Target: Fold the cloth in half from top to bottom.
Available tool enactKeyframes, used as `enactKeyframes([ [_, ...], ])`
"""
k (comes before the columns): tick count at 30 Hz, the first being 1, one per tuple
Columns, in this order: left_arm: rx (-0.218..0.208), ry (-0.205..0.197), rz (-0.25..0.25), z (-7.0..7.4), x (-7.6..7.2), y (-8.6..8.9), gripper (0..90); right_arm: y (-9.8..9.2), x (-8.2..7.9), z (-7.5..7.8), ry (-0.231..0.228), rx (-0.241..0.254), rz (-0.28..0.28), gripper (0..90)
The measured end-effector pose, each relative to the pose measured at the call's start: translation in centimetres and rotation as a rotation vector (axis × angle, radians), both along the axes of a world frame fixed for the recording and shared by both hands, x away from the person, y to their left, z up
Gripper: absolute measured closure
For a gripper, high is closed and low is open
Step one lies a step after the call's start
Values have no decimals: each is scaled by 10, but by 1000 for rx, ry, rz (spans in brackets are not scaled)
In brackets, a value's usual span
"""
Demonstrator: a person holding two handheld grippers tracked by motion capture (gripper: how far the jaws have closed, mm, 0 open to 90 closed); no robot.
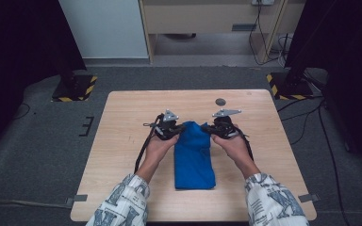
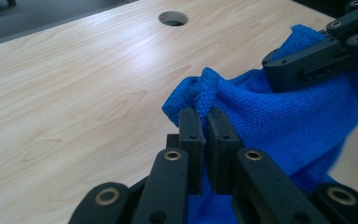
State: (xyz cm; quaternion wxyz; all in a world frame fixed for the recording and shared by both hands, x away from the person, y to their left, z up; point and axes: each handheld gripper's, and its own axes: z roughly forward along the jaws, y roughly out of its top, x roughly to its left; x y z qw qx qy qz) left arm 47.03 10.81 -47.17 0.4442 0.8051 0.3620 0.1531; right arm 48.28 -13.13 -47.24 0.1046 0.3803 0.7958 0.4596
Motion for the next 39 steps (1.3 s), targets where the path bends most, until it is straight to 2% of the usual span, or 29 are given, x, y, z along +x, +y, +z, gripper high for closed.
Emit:
enactKeyframes([
  [3,-7,-7,-12,0,-9,3,859,-1,-12,3,-13,27,21,877],
  [6,-19,-18,-18,0,-18,9,860,-4,-23,3,-27,28,42,877],
  [8,-5,-28,-33,1,-25,11,860,-6,-29,5,-33,45,51,875],
  [11,-14,-34,-52,4,-38,15,860,-7,-38,8,-46,47,75,873],
  [16,-40,-55,-79,15,-54,17,860,-9,-46,17,-77,50,88,872],
  [18,-31,-59,-101,16,-62,16,860,-12,-50,20,-82,58,95,870],
  [22,1,-44,-142,4,-78,14,860,-18,-63,11,-78,27,118,865],
  [25,5,-30,-160,-9,-91,15,858,-21,-76,0,-68,18,132,864],
  [26,5,-30,-160,-9,-91,15,856,-21,-76,0,-68,18,132,864],
  [28,17,-28,-175,-14,-98,14,854,-22,-90,-11,-67,-4,159,854],
  [30,26,-31,-188,-16,-102,13,854,-22,-95,-15,-66,-9,166,853],
  [34,17,-17,-208,-21,-112,14,851,-23,-106,-20,-72,-32,191,843],
  [39,56,0,-243,-33,-127,11,784,-25,-118,-26,-74,-67,218,775],
])
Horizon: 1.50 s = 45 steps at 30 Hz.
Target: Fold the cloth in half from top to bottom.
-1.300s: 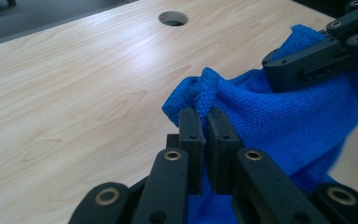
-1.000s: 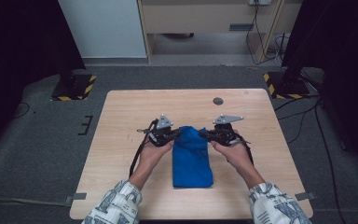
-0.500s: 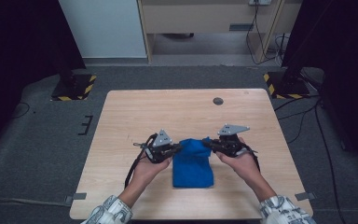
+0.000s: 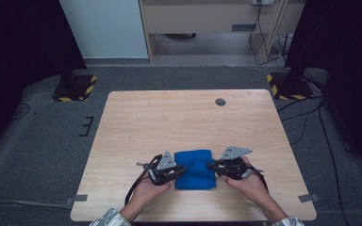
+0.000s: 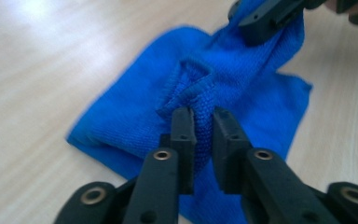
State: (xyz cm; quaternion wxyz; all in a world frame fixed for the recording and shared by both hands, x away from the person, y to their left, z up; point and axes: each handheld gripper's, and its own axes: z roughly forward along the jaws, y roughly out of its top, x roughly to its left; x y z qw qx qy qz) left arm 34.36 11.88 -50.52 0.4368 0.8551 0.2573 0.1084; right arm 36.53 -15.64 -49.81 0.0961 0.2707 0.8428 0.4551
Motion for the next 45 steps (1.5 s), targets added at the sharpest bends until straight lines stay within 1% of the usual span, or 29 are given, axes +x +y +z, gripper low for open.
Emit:
enactKeyframes([
  [2,4,11,-13,-4,-4,0,753,0,-4,-3,13,-7,10,727],
  [4,29,11,-26,-6,-8,-1,742,-1,-10,-5,17,-21,22,692],
  [7,33,9,-32,-5,-12,2,710,-3,-19,-7,24,-35,35,644],
  [8,42,4,-35,-5,-13,4,712,-4,-21,-7,27,-41,34,618],
  [9,52,14,-39,-5,-15,6,732,-6,-24,-7,28,-46,38,606],
  [12,62,28,-37,-6,-21,14,720,-8,-31,-7,39,-52,58,577],
  [14,57,19,-24,-4,-24,20,702,-9,-34,-7,45,-56,73,560],
  [15,44,13,-12,-1,-26,23,695,-8,-36,-6,46,-56,74,552],
  [16,12,-6,4,5,-27,27,688,-9,-38,-5,47,-50,74,550],
  [17,12,-6,4,5,-27,27,679,-9,-38,-5,47,-50,74,550],
  [19,-22,-23,17,11,-29,32,679,-10,-42,0,47,-26,80,533],
  [21,-33,-25,14,15,-31,35,661,-12,-44,4,46,-10,86,507],
  [22,-31,-17,-4,14,-32,35,638,-14,-45,5,45,-9,84,491],
  [23,-23,3,-26,12,-33,33,586,-15,-46,6,40,-10,78,467],
  [24,-14,14,-8,8,-33,30,542,-17,-45,6,36,-13,69,430],
  [25,-7,33,0,5,-32,24,492,-19,-44,6,30,-19,51,400],
  [26,-1,51,-12,4,-30,19,425,-21,-42,5,26,-22,28,383],
  [28,7,34,-16,6,-31,13,312,-25,-37,5,27,-21,-14,335],
  [30,-7,24,-21,11,-31,14,208,-31,-34,6,10,-6,-58,290],
  [31,-16,21,-13,14,-30,16,149,-34,-33,6,2,-4,-83,251],
  [32,-28,23,9,16,-29,19,101,-37,-31,6,-6,-1,-112,222],
  [34,-44,20,53,20,-23,30,89,-46,-23,4,-11,-11,-171,174],
  [36,-15,22,122,20,-12,43,76,-58,-15,0,-15,-26,-241,146],
  [38,2,40,178,17,2,59,66,-71,-6,-5,1,-31,-315,119],
  [39,24,47,203,14,8,67,62,-77,-2,-7,5,-34,-349,110],
  [41,96,56,266,5,21,82,55,-90,5,-13,14,-50,-418,93],
  [42,115,68,295,-1,26,89,56,-95,8,-16,15,-60,-445,92],
  [43,115,81,330,-6,31,97,57,-100,11,-20,28,-66,-476,91],
  [45,144,111,384,-16,38,110,58,-108,14,-27,45,-109,-518,91],
])
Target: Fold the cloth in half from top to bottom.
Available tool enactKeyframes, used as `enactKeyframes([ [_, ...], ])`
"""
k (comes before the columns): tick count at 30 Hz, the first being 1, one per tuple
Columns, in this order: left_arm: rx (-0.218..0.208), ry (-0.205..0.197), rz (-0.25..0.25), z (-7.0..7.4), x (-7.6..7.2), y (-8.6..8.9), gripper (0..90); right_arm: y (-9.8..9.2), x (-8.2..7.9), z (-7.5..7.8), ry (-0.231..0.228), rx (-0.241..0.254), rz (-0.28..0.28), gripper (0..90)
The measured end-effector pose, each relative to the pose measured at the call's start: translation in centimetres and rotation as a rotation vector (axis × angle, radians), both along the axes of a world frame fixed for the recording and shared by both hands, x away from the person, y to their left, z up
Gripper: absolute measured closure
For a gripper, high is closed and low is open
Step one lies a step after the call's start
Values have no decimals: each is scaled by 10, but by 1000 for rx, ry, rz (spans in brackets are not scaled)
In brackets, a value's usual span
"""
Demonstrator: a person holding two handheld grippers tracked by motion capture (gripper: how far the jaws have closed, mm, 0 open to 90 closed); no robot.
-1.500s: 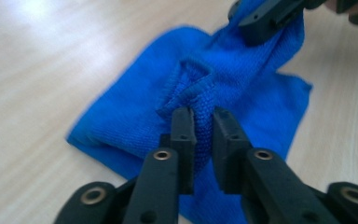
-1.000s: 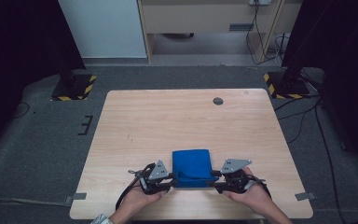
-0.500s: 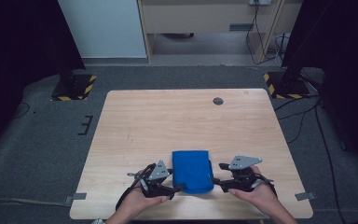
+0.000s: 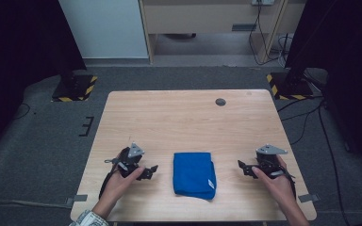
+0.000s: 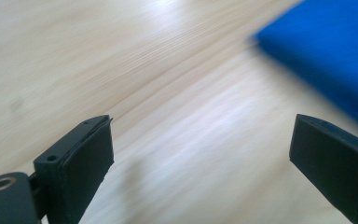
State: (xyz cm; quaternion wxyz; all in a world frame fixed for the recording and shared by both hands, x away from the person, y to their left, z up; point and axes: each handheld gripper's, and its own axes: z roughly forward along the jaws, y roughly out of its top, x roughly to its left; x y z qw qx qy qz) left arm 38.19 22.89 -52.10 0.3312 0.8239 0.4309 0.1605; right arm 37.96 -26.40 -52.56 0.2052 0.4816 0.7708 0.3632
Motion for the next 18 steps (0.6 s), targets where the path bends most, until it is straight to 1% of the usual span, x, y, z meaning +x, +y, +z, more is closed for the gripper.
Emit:
enactKeyframes([
  [1,5,5,13,-3,2,4,64,-2,1,-3,12,-9,-20,92],
  [3,25,14,20,-9,4,9,61,-7,2,-9,34,-19,-30,90],
  [4,30,3,23,-11,5,10,57,-8,3,-11,47,-25,-39,87],
  [5,25,-1,23,-12,6,11,35,-9,3,-12,41,-42,-43,85],
  [8,22,-10,24,-13,8,13,28,-9,4,-12,43,-45,-49,85],
  [9,18,-18,19,-14,8,13,20,-8,4,-13,37,-55,-44,80],
  [10,9,-30,11,-16,7,14,10,-8,4,-13,39,-55,-47,78],
  [15,9,-31,10,-16,7,14,1,-8,4,-13,42,-54,-47,72],
  [18,9,-30,11,-16,7,14,0,-7,4,-13,46,-54,-57,63],
])
